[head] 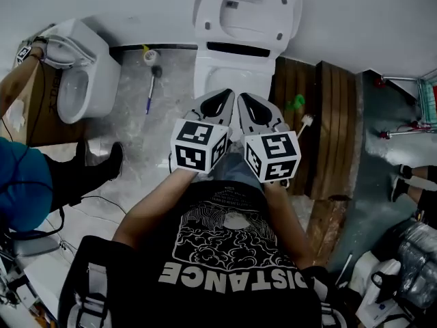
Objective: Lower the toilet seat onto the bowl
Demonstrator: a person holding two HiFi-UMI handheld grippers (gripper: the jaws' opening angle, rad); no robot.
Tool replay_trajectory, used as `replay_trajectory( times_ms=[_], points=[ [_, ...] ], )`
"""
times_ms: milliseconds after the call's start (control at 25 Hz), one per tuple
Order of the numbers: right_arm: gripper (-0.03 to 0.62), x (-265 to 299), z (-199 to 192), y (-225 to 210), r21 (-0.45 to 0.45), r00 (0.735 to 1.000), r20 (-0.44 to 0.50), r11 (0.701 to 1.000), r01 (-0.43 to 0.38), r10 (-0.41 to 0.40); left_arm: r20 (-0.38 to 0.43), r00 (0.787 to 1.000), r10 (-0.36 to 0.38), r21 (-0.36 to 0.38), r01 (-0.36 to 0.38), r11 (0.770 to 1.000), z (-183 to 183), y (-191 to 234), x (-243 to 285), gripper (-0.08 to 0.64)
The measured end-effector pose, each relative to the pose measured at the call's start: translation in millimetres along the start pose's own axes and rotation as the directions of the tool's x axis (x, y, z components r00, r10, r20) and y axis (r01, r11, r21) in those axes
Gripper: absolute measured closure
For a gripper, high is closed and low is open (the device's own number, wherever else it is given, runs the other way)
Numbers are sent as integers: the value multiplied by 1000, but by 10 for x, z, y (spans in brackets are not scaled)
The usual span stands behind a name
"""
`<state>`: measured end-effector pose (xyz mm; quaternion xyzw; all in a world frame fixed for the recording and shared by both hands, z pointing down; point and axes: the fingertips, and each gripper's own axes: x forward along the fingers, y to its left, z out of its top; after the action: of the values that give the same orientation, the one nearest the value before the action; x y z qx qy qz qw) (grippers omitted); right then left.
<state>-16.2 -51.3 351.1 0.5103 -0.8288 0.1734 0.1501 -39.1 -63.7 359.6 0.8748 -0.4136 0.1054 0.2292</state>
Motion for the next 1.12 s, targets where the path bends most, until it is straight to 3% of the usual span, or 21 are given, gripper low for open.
replay_trajectory(
  times_ms=[560, 760, 1120],
  points=[
    [574, 582, 324, -986, -12, 988, -25, 989, -150, 150, -24, 998, 61, 4, -61, 998, 411, 129, 1082, 549],
    [572, 730, 491, -1239, -58, 980, -13, 978, -200, 200, -23, 997, 70, 55, -69, 996, 591, 186, 1312, 549],
    [571, 1082, 892, -1634, -123, 979, 7, 972, -200, 203, -28, 999, 24, 135, -20, 991, 1015, 466, 1647, 548]
  ],
)
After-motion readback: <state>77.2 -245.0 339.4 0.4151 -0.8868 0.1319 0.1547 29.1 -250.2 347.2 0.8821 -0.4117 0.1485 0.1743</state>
